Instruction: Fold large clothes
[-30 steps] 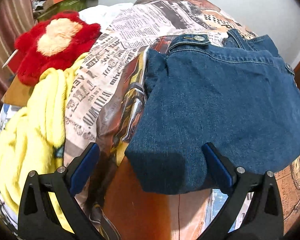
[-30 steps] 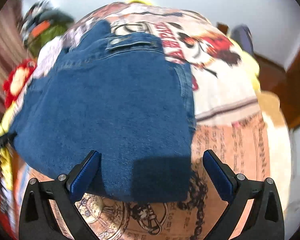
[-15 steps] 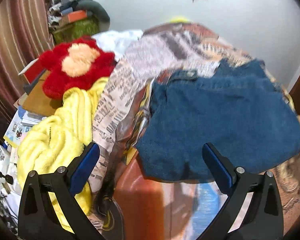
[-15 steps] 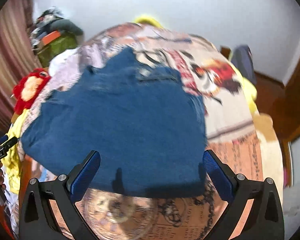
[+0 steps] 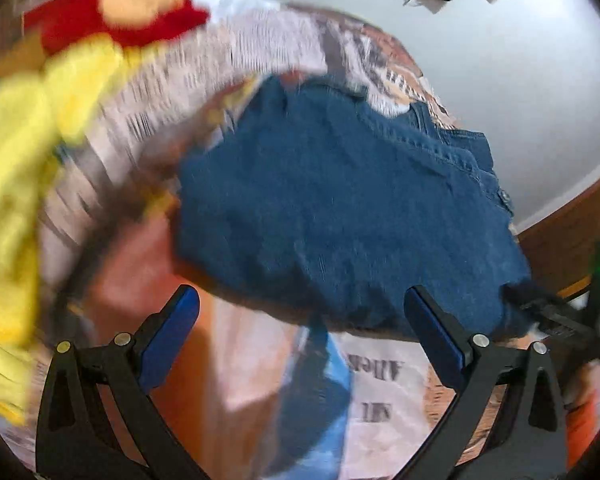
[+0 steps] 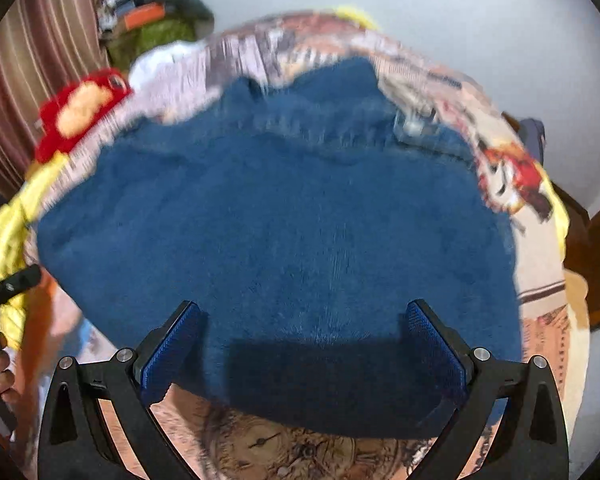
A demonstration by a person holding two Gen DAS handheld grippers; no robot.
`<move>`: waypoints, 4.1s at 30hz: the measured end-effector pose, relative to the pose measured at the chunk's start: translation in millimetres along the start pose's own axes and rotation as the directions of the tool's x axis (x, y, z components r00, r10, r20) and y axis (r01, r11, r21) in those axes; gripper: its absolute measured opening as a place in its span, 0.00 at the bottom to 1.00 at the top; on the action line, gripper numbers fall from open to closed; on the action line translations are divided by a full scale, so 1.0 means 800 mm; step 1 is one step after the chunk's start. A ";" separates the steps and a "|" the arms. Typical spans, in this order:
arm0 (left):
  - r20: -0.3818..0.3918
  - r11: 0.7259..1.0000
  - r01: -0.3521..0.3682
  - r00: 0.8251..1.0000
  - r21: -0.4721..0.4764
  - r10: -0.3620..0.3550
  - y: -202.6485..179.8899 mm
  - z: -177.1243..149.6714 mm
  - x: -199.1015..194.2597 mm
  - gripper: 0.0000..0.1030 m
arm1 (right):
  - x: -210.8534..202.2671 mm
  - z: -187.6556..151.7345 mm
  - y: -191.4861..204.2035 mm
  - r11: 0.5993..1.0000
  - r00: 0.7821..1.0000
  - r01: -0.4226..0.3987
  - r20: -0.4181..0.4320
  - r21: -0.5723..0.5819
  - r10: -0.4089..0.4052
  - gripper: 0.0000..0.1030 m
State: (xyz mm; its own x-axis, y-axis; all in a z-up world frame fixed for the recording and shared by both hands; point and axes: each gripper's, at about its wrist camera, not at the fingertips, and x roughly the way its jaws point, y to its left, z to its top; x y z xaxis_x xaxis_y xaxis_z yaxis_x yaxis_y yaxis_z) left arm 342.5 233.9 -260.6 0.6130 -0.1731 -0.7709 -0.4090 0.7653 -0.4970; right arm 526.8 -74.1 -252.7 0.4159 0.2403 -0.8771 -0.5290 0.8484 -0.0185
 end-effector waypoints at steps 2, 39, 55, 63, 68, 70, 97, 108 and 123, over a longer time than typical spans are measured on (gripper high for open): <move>-0.039 0.998 0.045 0.998 -0.037 -0.046 0.004 -0.004 0.015 1.00 | 0.014 -0.004 -0.005 1.000 1.000 -0.009 -0.011 0.009 0.009 1.00; 0.382 0.996 0.067 0.921 0.052 -0.081 -0.074 0.071 -0.121 0.28 | -0.058 0.023 0.073 0.990 0.996 -0.039 0.075 -0.137 0.049 1.00; 0.364 0.973 -0.165 0.926 0.160 0.097 -0.105 0.076 -0.097 0.28 | 0.037 0.015 0.167 0.962 0.982 -0.173 -0.115 -0.209 0.152 1.00; 0.379 0.938 -0.178 0.924 0.299 0.055 -0.182 0.071 -0.094 0.26 | -0.020 0.014 0.068 0.929 0.922 -0.368 -0.109 0.049 0.371 1.00; 0.393 0.906 -0.138 0.919 0.400 -0.033 -0.250 0.061 -0.090 0.25 | -0.068 -0.002 -0.020 0.942 0.951 -0.304 -0.009 0.141 0.309 1.00; 0.381 0.885 -0.115 0.922 0.452 -0.074 -0.281 0.052 -0.085 0.24 | -0.085 -0.013 -0.056 0.943 0.959 -0.279 0.011 0.180 0.282 1.00; -0.035 0.590 0.024 0.999 0.807 0.008 -0.337 -0.134 0.010 0.66 | -0.183 -0.146 -0.146 0.914 0.980 -0.198 0.076 0.354 0.183 1.00; 0.162 0.664 -0.107 0.986 0.740 -0.022 -0.290 -0.078 -0.076 0.94 | -0.194 -0.097 -0.101 0.933 0.970 -0.233 0.125 0.273 0.206 1.00; 0.049 0.792 -0.155 0.986 0.591 0.157 -0.166 -0.012 -0.005 1.00 | -0.062 -0.024 -0.040 0.969 0.979 -0.181 -0.060 0.169 0.193 1.00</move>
State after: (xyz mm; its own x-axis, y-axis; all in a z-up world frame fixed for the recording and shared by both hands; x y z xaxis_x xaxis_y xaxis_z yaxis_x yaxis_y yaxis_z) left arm 387.4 127.1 -195.3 0.5733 -0.0204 -0.8191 -0.0196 0.9991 -0.0386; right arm 508.8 -122.0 -217.8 0.2607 0.3707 -0.8914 -0.4630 0.8583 0.2215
